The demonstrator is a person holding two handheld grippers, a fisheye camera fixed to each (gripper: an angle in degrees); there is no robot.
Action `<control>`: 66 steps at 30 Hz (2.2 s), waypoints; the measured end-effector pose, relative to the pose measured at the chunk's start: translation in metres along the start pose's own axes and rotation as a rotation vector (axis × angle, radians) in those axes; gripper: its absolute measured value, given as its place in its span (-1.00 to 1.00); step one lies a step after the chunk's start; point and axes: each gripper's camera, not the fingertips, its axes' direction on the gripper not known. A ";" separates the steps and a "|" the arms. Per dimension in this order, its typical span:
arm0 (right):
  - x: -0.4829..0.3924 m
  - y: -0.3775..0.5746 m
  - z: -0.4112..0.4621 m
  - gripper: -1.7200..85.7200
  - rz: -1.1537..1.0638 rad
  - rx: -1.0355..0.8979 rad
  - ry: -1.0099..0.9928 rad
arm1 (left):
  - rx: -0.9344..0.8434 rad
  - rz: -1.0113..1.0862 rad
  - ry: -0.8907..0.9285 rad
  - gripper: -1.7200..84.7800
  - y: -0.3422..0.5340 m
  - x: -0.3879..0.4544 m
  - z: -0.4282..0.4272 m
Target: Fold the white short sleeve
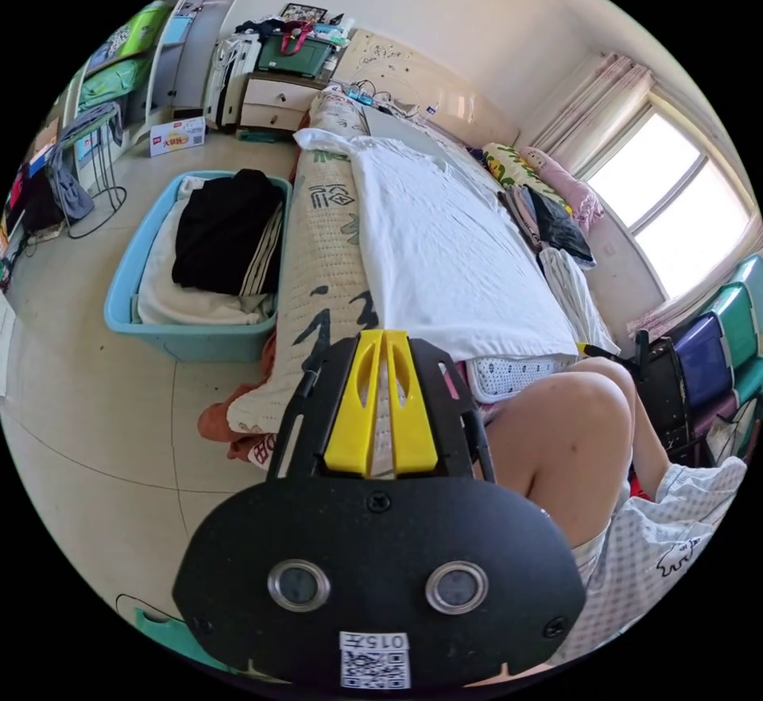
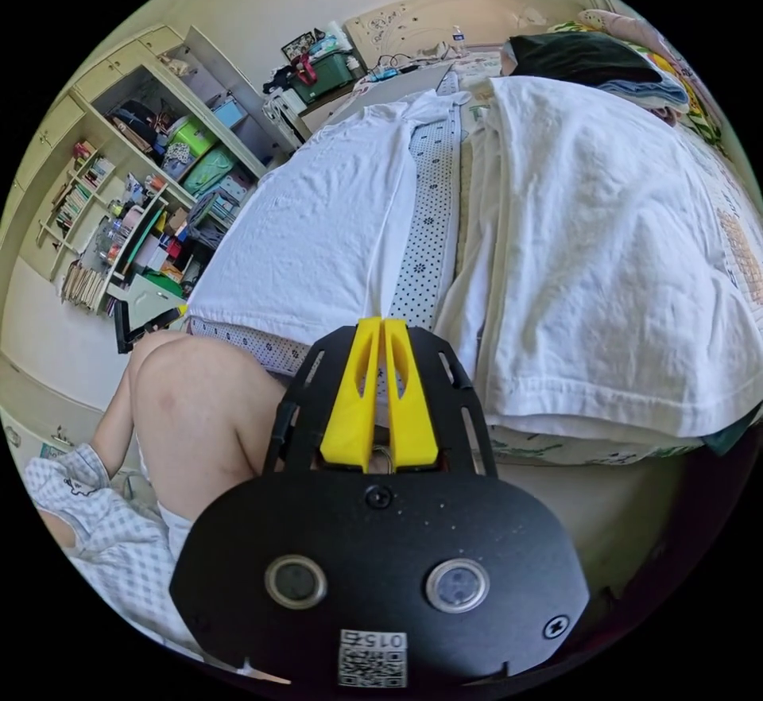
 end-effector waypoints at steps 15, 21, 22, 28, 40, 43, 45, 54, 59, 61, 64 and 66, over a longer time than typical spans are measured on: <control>-0.251 -0.041 -0.048 -0.80 -0.724 0.029 0.128 | 0.014 0.749 -0.147 -0.78 0.034 0.183 -0.019; -0.300 -0.049 0.005 -0.78 -0.863 -0.148 0.214 | -0.142 0.865 -0.225 -0.77 0.046 0.207 0.048; -0.306 -0.045 0.003 -0.79 -0.883 -0.115 0.253 | -0.132 0.860 -0.211 -0.79 0.049 0.205 0.047; -0.326 -0.044 -0.015 -0.95 -0.916 -0.133 0.312 | -0.108 0.848 -0.207 -0.93 0.066 0.200 0.034; -0.222 -0.056 -0.118 -0.83 -0.506 0.022 0.124 | 0.017 0.488 -0.066 -0.87 0.071 0.124 -0.016; -0.158 -0.058 -0.139 -0.80 -0.281 0.105 0.161 | 0.097 0.181 -0.070 -0.82 0.069 0.063 -0.029; -0.131 -0.062 -0.127 -0.79 -0.200 0.050 0.131 | 0.065 0.069 -0.020 -0.78 0.069 0.036 -0.017; -0.106 -0.049 -0.116 -0.97 -0.157 -0.019 0.068 | 0.078 0.041 0.009 -0.94 0.079 0.024 -0.006; -0.116 -0.045 -0.101 -0.98 -0.189 -0.052 0.158 | 0.025 0.083 -0.084 -0.95 0.084 0.030 0.003; -0.126 -0.043 -0.090 -0.98 -0.202 -0.056 0.206 | 0.021 0.166 -0.172 -0.95 0.088 0.044 0.015; -0.145 -0.042 -0.078 -0.98 -0.245 -0.066 0.280 | 0.020 0.173 -0.232 -0.96 0.089 0.057 0.022; -0.148 -0.042 -0.077 -0.97 -0.243 -0.070 0.284 | 0.019 0.172 -0.238 -0.96 0.090 0.059 0.023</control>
